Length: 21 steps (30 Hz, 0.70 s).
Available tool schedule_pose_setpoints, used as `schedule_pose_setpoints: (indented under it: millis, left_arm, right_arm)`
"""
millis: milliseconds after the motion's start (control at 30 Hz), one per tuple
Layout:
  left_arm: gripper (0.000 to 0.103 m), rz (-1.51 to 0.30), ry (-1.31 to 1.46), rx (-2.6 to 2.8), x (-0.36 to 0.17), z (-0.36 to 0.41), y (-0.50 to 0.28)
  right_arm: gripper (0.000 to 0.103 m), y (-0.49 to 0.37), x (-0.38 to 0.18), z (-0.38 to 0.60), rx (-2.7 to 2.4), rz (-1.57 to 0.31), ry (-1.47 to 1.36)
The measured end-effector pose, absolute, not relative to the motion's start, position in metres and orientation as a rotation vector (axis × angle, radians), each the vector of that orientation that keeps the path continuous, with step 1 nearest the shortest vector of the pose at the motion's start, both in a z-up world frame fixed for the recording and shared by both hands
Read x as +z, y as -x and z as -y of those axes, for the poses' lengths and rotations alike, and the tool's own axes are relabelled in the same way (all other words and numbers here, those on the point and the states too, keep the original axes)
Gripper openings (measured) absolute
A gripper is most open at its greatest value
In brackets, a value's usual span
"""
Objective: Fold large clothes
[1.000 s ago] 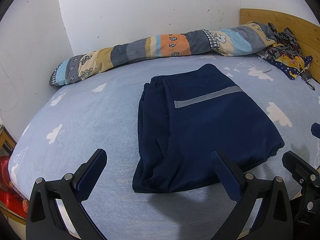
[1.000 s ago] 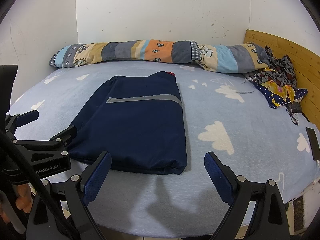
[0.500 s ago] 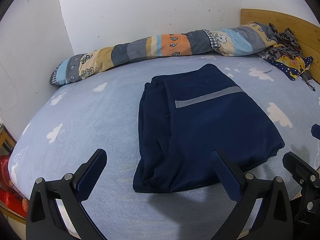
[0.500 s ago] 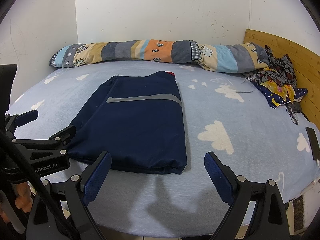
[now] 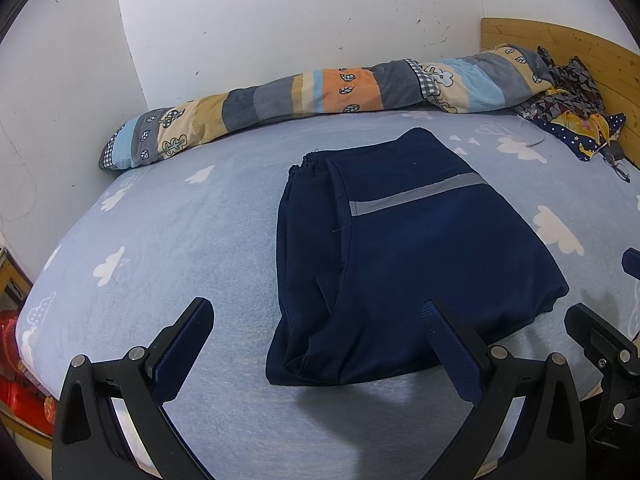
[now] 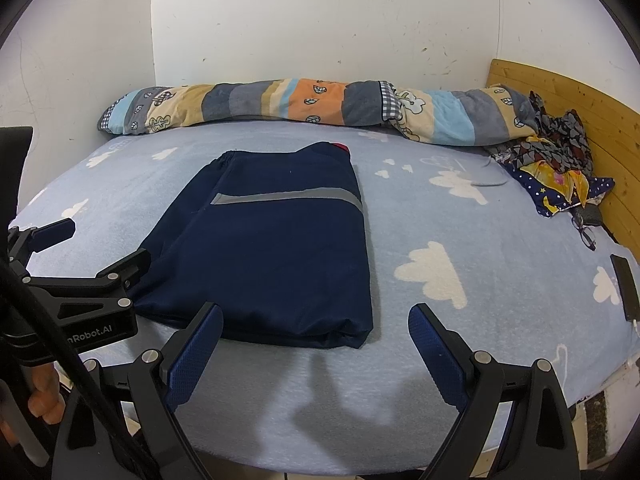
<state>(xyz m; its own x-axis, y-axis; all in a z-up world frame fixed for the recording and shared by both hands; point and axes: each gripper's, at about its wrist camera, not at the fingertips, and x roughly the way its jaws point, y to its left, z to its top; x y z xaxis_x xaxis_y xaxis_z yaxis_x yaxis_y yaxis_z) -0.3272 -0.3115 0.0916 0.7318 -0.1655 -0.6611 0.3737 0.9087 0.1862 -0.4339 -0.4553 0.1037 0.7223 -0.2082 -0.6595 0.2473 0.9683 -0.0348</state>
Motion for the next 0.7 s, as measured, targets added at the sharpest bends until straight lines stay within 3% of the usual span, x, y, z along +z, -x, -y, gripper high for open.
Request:
schedule_pose_setpoints:
  millis: [700]
  left_arm:
    - [0.103, -0.689, -0.318, -0.3, 0.0917, 0.311, 0.3266]
  right_arm:
    - [0.096, 0.4357, 0.0997, 0.4608, -0.251, -0.729, -0.053]
